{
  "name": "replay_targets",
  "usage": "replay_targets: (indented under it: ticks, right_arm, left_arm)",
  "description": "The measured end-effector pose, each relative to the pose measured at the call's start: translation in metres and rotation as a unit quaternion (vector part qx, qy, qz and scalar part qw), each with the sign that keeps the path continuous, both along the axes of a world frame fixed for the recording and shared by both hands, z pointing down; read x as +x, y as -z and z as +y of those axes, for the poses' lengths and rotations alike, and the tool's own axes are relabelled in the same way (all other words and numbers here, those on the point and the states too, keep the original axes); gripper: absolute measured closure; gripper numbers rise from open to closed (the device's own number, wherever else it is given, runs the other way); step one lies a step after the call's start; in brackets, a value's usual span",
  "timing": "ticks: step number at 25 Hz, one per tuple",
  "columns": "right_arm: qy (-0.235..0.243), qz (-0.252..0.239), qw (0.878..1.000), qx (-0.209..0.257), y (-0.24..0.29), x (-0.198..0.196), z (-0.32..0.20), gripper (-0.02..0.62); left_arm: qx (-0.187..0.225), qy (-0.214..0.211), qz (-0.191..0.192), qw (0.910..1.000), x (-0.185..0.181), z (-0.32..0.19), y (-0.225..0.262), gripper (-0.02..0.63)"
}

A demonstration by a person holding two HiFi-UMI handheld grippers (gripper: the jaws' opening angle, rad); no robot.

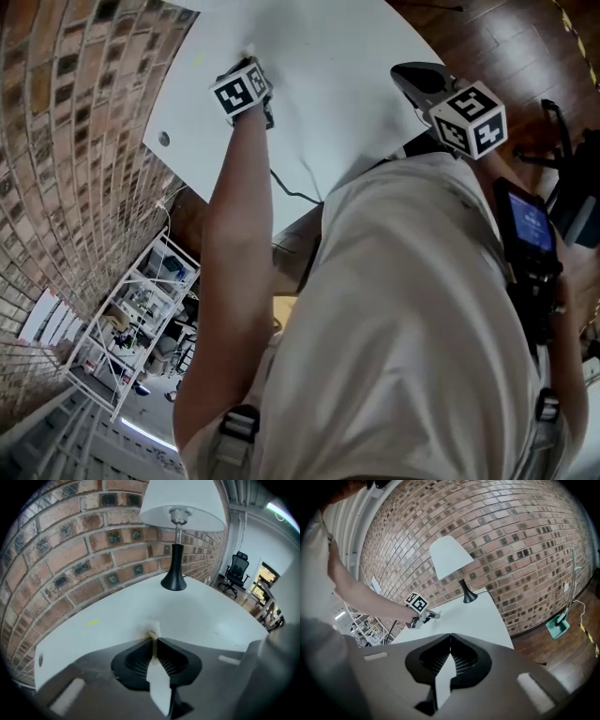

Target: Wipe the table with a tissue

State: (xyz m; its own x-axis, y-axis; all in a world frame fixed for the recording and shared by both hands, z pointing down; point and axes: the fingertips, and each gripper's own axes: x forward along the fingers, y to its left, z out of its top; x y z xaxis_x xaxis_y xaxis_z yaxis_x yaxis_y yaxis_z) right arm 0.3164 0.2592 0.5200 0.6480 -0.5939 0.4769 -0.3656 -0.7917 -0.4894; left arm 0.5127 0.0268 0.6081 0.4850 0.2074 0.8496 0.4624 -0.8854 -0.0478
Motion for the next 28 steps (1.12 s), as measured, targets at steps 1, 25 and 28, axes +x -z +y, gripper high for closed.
replay_targets:
  ticks: [1, 25, 28]
  right_arm:
    - [-0.005, -0.001, 1.000, 0.000, -0.001, -0.002, 0.005, 0.588]
    - [-0.028, -0.006, 1.000, 0.005, -0.006, 0.006, 0.029, 0.588]
    - [-0.025, -0.006, 1.000, 0.007, -0.005, 0.007, 0.024, 0.588]
  left_arm:
    - [0.012, 0.015, 0.004, 0.9998, 0.004, -0.006, 0.001, 0.563]
    - [0.071, -0.233, -0.002, 0.9698, -0.033, 0.073, -0.019, 0.566]
    - [0.025, -0.247, -0.024, 0.9684, -0.053, 0.086, -0.019, 0.566]
